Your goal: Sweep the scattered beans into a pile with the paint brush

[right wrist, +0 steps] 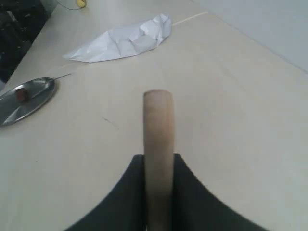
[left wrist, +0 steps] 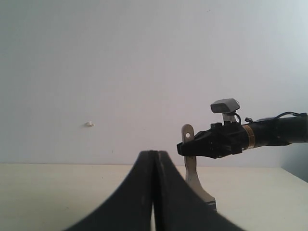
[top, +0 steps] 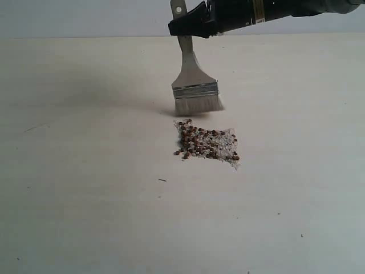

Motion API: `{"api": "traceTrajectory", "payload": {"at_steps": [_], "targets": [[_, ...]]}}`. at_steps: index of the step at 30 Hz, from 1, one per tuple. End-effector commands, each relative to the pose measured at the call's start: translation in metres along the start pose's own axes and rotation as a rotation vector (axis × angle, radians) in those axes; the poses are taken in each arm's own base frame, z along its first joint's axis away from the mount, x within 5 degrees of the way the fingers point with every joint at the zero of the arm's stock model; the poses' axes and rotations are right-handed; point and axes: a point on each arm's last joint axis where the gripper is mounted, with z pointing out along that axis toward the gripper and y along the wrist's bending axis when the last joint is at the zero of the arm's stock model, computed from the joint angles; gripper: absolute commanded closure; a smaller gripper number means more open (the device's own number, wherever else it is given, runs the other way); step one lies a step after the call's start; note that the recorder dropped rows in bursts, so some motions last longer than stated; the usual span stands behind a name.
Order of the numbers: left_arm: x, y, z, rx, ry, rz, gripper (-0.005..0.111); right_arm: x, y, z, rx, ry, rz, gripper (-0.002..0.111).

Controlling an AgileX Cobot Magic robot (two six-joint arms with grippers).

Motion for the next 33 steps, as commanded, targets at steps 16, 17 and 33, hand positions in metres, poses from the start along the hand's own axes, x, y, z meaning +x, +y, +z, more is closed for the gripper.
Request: {"api": "traceTrajectory", "payload": {"at_steps": [16,17,33], "targets": [[0.001,0.0,0.0,0.0,-0.001,-0.001,0.107,0.002,-0.001,-0.006,-0.03,0.004,0.114,0.108],[0.001,0.0,0.0,0.0,-0.001,-0.001,0.107,0.003,-0.002,-0.005,-0.02,0.004,0.105,0.108],[0.001,0.0,0.0,0.0,-0.001,-0.001,0.107,0.015,-0.012,-0.013,-0.02,0.004,0.18,0.108]]}}
